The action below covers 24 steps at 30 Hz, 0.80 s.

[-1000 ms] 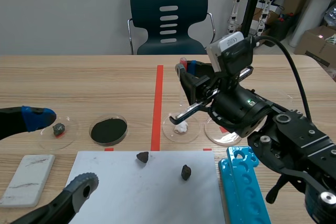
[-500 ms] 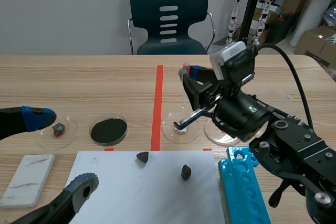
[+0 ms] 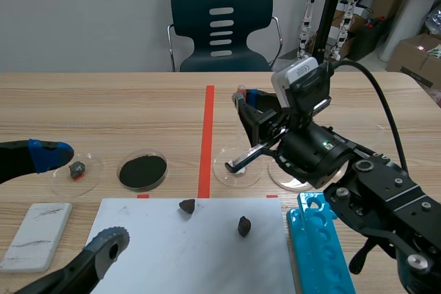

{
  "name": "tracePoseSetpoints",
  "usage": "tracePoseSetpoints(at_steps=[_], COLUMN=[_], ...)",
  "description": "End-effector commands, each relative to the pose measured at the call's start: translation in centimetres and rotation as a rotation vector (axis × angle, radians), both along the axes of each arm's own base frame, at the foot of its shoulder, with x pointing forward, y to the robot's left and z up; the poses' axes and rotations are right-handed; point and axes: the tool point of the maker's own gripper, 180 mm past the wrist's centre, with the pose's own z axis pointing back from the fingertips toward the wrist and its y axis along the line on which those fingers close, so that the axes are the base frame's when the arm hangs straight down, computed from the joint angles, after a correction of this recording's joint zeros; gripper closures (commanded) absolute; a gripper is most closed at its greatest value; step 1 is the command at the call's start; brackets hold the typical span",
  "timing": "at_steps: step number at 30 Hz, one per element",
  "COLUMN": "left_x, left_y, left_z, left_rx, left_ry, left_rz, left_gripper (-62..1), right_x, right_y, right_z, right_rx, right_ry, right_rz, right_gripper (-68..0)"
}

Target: Squeeze the dropper onto the mineral

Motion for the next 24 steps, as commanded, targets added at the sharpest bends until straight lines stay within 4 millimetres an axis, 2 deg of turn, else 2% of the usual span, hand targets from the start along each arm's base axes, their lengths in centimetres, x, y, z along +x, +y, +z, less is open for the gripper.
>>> tracePoseSetpoints(at_steps=[1,24], left_x=[-0.03,-0.03], left_y=[-0.02,-0.02], left_z=[0.46,0.46], left_rx=[-0.025,-0.025], left_ry=[-0.006,-0.006], left_rz=[0.008,0.008], left_gripper=[-62.0,-62.0], right_x=[0.71,0.71], right_y=[-0.17,-0.18], right_z=[1.36,1.35], right_rx=[0.018,0.018], right_ry=[-0.039,-0.039], right_rz=[-0.003,-0.003], right_gripper=[-1.7,-1.1])
